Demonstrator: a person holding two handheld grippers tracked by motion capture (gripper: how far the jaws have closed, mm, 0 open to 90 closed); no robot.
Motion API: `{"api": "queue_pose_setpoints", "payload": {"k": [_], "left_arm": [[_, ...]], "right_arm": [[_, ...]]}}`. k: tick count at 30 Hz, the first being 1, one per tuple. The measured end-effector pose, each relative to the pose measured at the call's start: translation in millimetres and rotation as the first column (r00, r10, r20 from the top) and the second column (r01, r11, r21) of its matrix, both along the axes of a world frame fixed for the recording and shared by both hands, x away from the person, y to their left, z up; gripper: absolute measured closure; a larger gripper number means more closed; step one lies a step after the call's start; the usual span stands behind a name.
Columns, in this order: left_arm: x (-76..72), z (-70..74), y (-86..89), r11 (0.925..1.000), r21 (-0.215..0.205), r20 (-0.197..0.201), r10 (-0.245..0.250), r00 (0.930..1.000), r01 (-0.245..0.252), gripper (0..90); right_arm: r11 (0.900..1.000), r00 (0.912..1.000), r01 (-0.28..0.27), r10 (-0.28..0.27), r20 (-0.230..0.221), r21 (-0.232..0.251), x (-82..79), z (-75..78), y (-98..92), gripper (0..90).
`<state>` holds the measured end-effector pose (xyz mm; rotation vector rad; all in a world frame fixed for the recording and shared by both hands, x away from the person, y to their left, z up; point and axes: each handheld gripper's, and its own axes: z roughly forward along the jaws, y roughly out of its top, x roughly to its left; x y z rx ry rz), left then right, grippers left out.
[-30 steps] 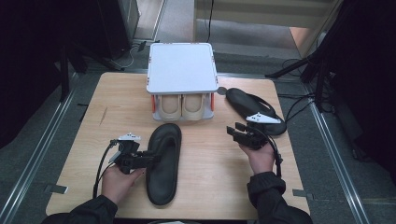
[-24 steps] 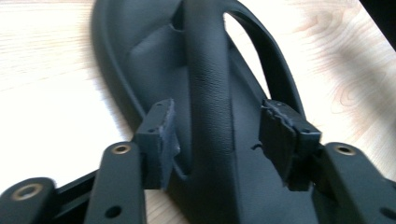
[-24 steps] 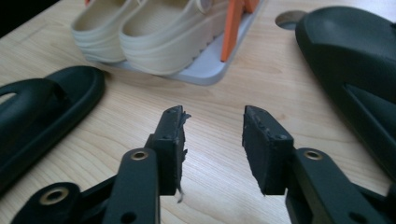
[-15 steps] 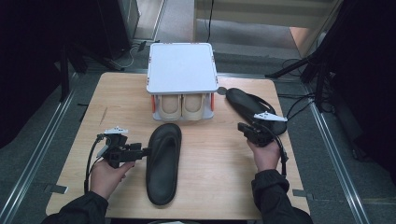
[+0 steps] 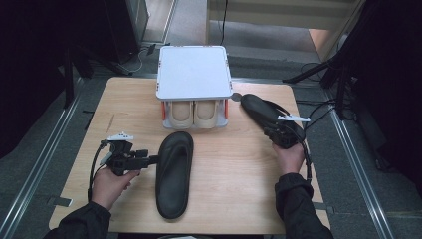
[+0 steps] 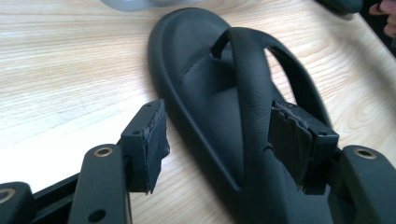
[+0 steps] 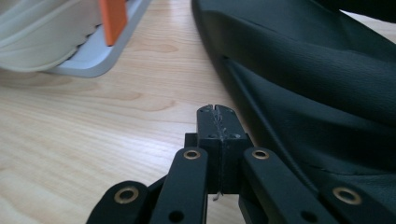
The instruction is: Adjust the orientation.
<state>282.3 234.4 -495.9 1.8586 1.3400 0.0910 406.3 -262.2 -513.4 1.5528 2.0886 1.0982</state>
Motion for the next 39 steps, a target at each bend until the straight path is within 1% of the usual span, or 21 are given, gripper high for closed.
{"api": "queue_pose_setpoints", "payload": {"k": [2,3,6,7,8,9,10,12,16,22,23,24,25,27,32,35,38,39], "left_arm": [[1.3,-0.2,2.0,0.9999,0.011,0.005,0.01,0.9999,-0.01,37.8],[2.2,0.0,3.6,0.9999,0.013,0.0,0.007,1.0,-0.007,37.8],[5.6,-1.8,6.0,0.9998,0.016,0.01,0.014,0.9999,-0.014,37.8],[7.2,-2.2,6.5,0.9997,0.022,0.003,0.013,0.9999,-0.013,37.8],[8.3,-3.3,6.9,0.9996,0.021,0.008,0.019,0.9998,-0.019,37.9],[9.3,-3.9,7.4,0.9996,0.018,0.004,0.023,0.9997,-0.023,38.0],[10.0,-4.3,7.9,0.9995,0.021,0.001,0.024,0.9997,-0.024,37.9],[9.9,-4.6,8.1,0.9993,0.025,0.003,0.027,0.9996,-0.027,38.0],[9.8,-4.1,9.1,0.9993,0.022,0.012,0.031,0.9995,-0.031,38.1],[11.0,-4.0,13.1,0.9992,0.017,0.01,0.037,0.9993,-0.037,37.7],[11.6,-3.3,13.0,0.9988,0.035,0.007,0.033,0.9994,-0.033,37.8],[11.7,-2.9,12.4,0.9976,0.062,0.016,0.029,0.9994,-0.03,37.8],[11.6,-2.9,11.5,0.9965,0.078,0.025,0.027,0.9993,-0.029,38.1],[12.2,-2.7,11.5,0.997,0.075,0.019,0.017,0.9997,-0.018,38.5],[13.4,-2.4,10.8,0.9976,0.068,0.018,0.012,0.9998,-0.014,38.6],[15.8,0.0,12.2,0.999,0.043,-0.025,0.012,0.9996,-0.011,41.0],[14.6,2.0,12.3,0.9984,0.056,-0.005,0.004,1.0,-0.004,42.3],[14.1,2.2,12.5,0.9983,0.058,-0.004,0.003,1.0,-0.002,42.5]], "right_arm": [[1.0,0.9999,0.002,-0.002,-0.013,-0.003,3.4,-4.0,-3.2,90.0],[1.0,0.9998,0.004,-0.004,-0.021,-0.009,4.7,-5.5,-3.9,90.0],[1.0,0.999,0.004,-0.005,-0.044,-0.029,7.5,-9.8,-6.4,90.0],[0.999,0.9986,0.007,-0.009,-0.053,-0.039,8.8,-11.5,-8.0,90.0],[0.999,0.9981,0.015,-0.017,-0.059,-0.041,9.7,-13.1,-10.1,90.0],[0.999,0.9977,0.018,-0.02,-0.064,-0.032,10.5,-13.8,-12.8,90.0],[0.999,0.9975,0.025,-0.027,-0.065,-0.025,10.9,-13.8,-14.9,90.0],[0.998,0.9974,0.034,-0.037,-0.062,-0.045,11.7,-12.9,-17.6,90.0],[0.997,0.9964,0.057,-0.06,-0.06,-0.044,13.5,-12.1,-24.9,90.0],[0.995,0.9944,0.092,-0.093,-0.05,-0.03,18.1,-10.8,-38.0,90.0],[0.995,0.994,0.097,-0.098,-0.049,-0.027,19.0,-10.8,-40.1,90.0],[0.995,0.9936,0.102,-0.103,-0.046,-0.023,20.1,-10.8,-42.3,90.0],[0.994,0.9929,0.107,-0.107,-0.051,-0.013,21.4,-10.6,-44.1,90.0],[0.993,0.9916,0.115,-0.115,-0.06,0.001,25.0,-10.1,-47.7,90.0],[0.99,0.9896,0.136,-0.134,-0.054,0.035,26.4,-5.9,-52.2,90.0],[0.991,0.9911,0.129,-0.127,-0.042,0.047,23.3,1.2,-50.1,90.0],[0.99,0.9918,0.123,-0.12,-0.044,0.066,21.6,8.1,-43.6,90.0],[0.99,0.9925,0.118,-0.115,-0.042,0.071,21.8,10.2,-40.4,90.0]]}}
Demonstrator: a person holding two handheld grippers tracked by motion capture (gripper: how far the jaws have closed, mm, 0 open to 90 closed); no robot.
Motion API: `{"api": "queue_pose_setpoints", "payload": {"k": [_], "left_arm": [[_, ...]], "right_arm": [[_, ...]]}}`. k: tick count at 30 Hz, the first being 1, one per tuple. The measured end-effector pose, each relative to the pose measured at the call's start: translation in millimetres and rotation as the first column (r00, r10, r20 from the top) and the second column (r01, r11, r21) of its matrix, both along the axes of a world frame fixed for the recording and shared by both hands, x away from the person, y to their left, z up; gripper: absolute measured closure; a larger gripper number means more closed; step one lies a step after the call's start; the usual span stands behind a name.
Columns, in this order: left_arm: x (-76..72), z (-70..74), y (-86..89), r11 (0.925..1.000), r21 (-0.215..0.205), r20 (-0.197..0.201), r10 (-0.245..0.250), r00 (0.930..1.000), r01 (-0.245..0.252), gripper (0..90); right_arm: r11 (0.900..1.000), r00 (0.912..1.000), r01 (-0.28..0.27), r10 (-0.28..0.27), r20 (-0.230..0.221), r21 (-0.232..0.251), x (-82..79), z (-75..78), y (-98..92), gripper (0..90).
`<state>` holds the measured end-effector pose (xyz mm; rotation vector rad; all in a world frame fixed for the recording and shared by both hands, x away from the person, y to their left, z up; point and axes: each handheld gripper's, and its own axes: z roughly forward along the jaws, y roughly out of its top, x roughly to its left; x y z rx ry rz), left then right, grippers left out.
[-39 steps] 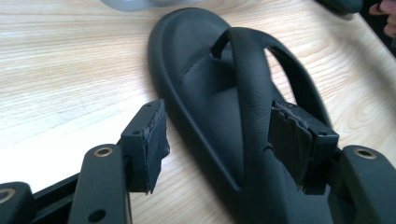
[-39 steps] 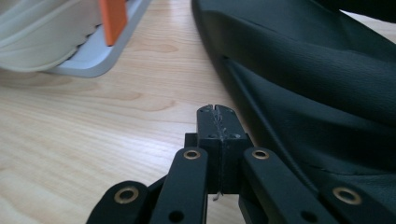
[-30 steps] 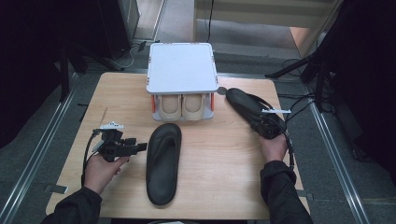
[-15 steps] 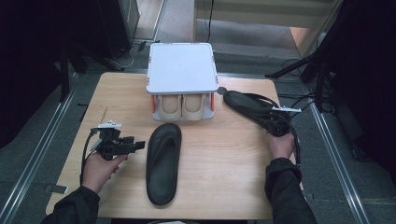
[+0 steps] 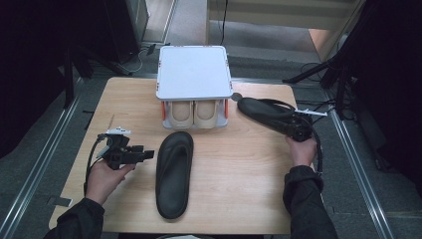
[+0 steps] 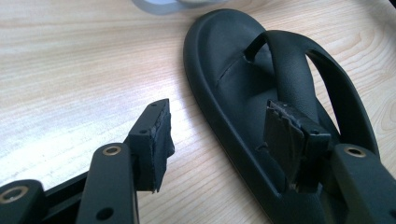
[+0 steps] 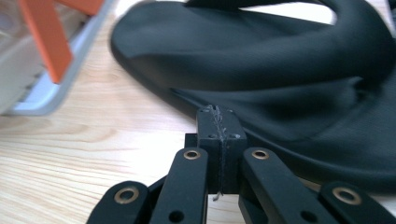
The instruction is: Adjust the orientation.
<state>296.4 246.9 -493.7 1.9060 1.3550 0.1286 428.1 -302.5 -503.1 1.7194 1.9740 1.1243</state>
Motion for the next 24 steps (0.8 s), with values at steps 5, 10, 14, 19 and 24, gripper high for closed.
{"api": "queue_pose_setpoints", "payload": {"k": [5,10,14,19,24], "left_arm": [[-0.4,0.4,4.7,0.9999,0.003,0.008,0.015,0.9999,-0.015,43.1],[-2.0,-0.3,7.3,0.9999,0.002,-0.001,0.016,0.9999,-0.016,44.3],[-6.1,2.2,5.8,1.0,0.001,0.013,0.003,0.9999,-0.003,46.1],[-10.6,1.7,8.1,1.0,0.004,0.019,0.006,0.9998,-0.006,45.9],[-15.0,0.8,11.0,0.9998,0.008,0.019,0.017,0.9997,-0.017,45.5]], "right_arm": [[1.0,0.9996,-0.03,0.03,0.003,-0.001,6.0,5.5,20.2,90.0],[0.999,0.9991,-0.041,0.041,0.006,0.007,15.9,7.2,36.2,90.0],[0.999,0.9992,-0.032,0.032,0.026,0.032,27.5,7.2,49.1,90.0],[0.999,0.9994,-0.032,0.032,0.013,0.012,42.8,5.6,65.4,90.0],[0.999,0.9998,-0.013,0.013,0.015,-0.033,56.1,3.6,76.9,90.0]]}}
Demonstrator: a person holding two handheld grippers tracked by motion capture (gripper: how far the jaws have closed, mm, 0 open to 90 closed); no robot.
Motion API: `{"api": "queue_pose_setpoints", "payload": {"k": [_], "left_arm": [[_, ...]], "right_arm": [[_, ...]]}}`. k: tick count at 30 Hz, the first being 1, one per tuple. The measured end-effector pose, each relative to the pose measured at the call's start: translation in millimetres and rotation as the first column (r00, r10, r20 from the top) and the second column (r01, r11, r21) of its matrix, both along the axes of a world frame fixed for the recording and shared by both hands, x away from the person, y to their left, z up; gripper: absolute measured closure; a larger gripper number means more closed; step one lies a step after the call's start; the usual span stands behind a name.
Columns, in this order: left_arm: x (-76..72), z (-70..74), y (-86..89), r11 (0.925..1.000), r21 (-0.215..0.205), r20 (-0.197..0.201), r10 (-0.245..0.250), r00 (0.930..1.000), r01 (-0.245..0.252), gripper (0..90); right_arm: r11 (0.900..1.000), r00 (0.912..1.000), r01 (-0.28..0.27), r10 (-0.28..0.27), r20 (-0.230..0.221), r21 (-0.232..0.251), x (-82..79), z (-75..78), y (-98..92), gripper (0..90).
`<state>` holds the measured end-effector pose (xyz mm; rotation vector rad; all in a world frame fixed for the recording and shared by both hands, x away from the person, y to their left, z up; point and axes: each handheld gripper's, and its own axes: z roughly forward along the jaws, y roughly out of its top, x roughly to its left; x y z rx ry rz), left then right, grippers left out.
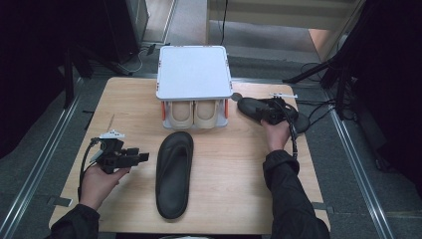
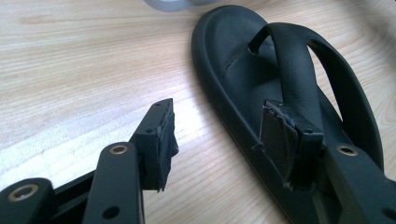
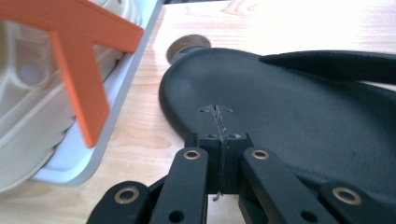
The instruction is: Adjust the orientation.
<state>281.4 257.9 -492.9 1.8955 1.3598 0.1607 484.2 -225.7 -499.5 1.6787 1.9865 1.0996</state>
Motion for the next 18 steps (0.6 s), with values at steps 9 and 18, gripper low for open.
{"api": "queue_pose_setpoints", "payload": {"k": [9,18], "left_arm": [[-6.5,-2.5,4.2,0.9996,0.019,0.016,0.018,0.9997,-0.018,45.3],[-3.0,-4.2,7.6,0.9994,0.01,0.012,0.032,0.9994,-0.032,44.6]], "right_arm": [[1.0,0.9998,0.018,-0.018,-0.011,-0.017,11.1,-8.3,3.5,90.0],[1.0,0.9994,-0.007,0.007,-0.035,-0.021,7.6,-6.9,2.6,90.0]]}}
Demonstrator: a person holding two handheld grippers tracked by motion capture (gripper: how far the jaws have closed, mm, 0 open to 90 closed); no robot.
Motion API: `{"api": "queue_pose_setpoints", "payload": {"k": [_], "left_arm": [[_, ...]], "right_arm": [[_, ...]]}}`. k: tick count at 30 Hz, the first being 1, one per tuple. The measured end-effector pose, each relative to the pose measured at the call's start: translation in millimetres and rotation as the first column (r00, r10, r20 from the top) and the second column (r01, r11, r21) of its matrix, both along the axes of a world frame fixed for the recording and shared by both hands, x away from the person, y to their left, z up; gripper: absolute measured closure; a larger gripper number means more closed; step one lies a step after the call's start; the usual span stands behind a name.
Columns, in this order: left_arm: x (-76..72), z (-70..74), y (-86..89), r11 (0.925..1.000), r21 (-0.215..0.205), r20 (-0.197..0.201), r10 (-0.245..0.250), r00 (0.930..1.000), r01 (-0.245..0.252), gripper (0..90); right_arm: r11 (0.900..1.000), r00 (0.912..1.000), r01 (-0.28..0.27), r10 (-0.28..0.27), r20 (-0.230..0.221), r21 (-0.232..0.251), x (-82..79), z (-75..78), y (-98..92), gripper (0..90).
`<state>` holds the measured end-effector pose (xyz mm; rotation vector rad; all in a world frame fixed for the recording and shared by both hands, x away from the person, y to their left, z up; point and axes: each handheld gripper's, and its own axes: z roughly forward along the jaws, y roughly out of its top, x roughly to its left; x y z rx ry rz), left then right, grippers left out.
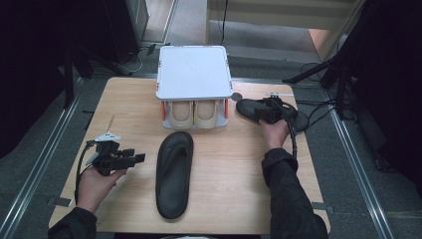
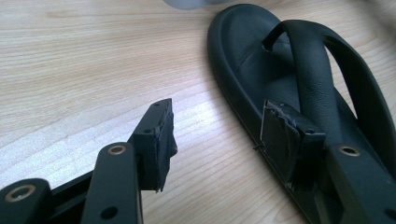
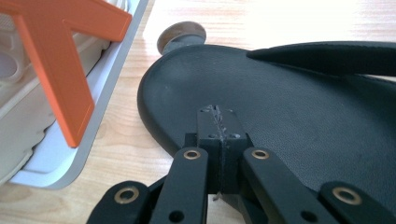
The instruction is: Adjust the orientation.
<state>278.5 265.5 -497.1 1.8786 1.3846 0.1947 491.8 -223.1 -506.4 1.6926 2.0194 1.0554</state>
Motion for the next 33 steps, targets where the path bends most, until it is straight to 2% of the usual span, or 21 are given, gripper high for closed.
{"api": "queue_pose_setpoints", "payload": {"k": [4,7,16,20,23,26,28,33], "left_arm": [[0.9,1.3,-0.3,1.0,0.003,0.019,0.003,0.9998,-0.003,44.5],[1.3,2.4,-0.2,1.0,-0.005,0.028,0.0,0.9996,0.0,44.1],[7.4,3.4,0.2,0.9999,0.001,0.029,-0.011,0.9995,0.011,44.1],[11.1,5.6,3.7,0.9999,-0.013,0.034,0.009,0.9994,-0.009,44.0],[14.8,6.5,6.8,0.9999,-0.008,0.032,0.015,0.9994,-0.015,44.0],[18.0,7.3,9.4,0.9996,0.007,0.05,0.025,0.9984,-0.026,44.2],[20.6,7.8,12.1,0.9995,-0.006,0.043,0.03,0.9986,-0.03,44.3],[24.9,8.7,14.9,0.9996,-0.003,0.041,0.028,0.9988,-0.028,44.3]], "right_arm": [[1.0,0.9998,-0.016,0.016,-0.015,-0.001,-4.2,1.1,0.3,90.0],[1.0,0.9995,-0.029,0.029,-0.011,-0.002,-8.3,0.7,-1.2,90.0],[0.999,0.999,-0.039,0.039,-0.019,0.011,-18.9,0.6,-6.6,90.0],[0.999,0.9988,-0.044,0.045,-0.018,0.022,-25.1,-0.1,-9.0,90.0],[0.998,0.9983,-0.055,0.055,-0.021,0.016,-29.7,0.2,-9.8,90.0],[0.998,0.998,-0.061,0.061,-0.017,0.013,-34.5,-0.3,-11.0,90.0],[0.998,0.9975,-0.067,0.067,-0.021,0.007,-37.5,0.3,-11.7,90.0],[0.997,0.997,-0.073,0.073,-0.027,0.007,-44.2,0.5,-15.9,90.0]]}}
